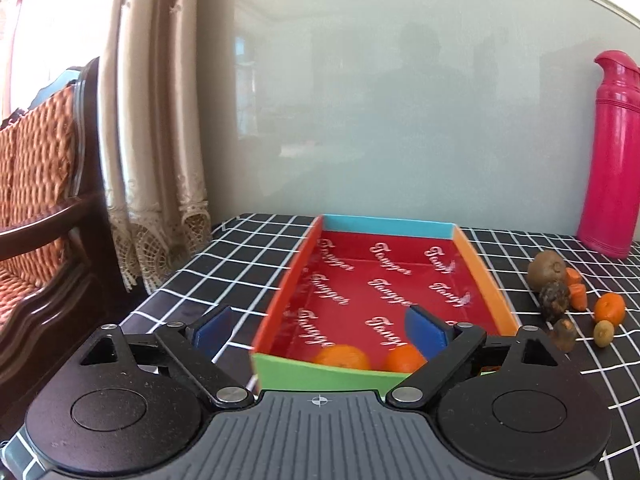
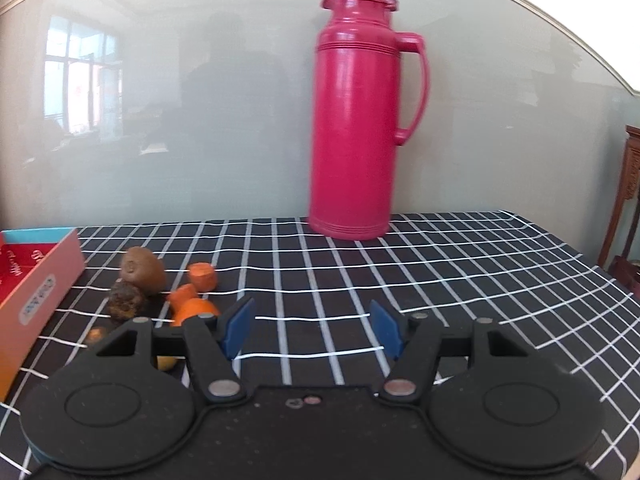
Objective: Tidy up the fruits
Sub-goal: 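Carry the orange with the left gripper into the red box and release, then grasp the small brown dried fruit with the right gripper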
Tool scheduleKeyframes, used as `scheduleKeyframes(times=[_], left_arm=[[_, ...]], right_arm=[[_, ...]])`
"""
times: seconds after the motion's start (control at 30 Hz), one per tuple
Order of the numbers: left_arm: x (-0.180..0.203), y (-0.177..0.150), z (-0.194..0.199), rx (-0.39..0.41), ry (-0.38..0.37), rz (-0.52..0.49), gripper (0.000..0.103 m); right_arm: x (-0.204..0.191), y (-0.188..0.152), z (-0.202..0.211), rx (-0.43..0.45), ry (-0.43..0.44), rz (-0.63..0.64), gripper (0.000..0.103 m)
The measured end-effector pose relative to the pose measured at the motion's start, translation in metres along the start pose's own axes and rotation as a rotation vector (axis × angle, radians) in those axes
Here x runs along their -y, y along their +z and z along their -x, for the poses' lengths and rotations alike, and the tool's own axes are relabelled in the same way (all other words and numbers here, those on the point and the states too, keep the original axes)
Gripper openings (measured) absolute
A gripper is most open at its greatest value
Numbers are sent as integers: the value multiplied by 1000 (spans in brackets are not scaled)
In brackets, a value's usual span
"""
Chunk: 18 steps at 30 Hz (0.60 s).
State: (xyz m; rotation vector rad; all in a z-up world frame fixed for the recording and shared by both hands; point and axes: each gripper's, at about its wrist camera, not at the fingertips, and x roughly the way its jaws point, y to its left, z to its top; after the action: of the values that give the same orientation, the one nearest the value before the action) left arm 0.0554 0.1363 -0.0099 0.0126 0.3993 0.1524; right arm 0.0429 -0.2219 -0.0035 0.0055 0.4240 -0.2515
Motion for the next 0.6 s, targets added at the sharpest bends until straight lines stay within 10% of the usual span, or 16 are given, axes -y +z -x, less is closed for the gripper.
scheduleKeyframes(times=[0.6], left_arm=[[-75,-10,2,-15,132,36,92]], right_arm=[[-93,-4,-10,-19,192,93,51]])
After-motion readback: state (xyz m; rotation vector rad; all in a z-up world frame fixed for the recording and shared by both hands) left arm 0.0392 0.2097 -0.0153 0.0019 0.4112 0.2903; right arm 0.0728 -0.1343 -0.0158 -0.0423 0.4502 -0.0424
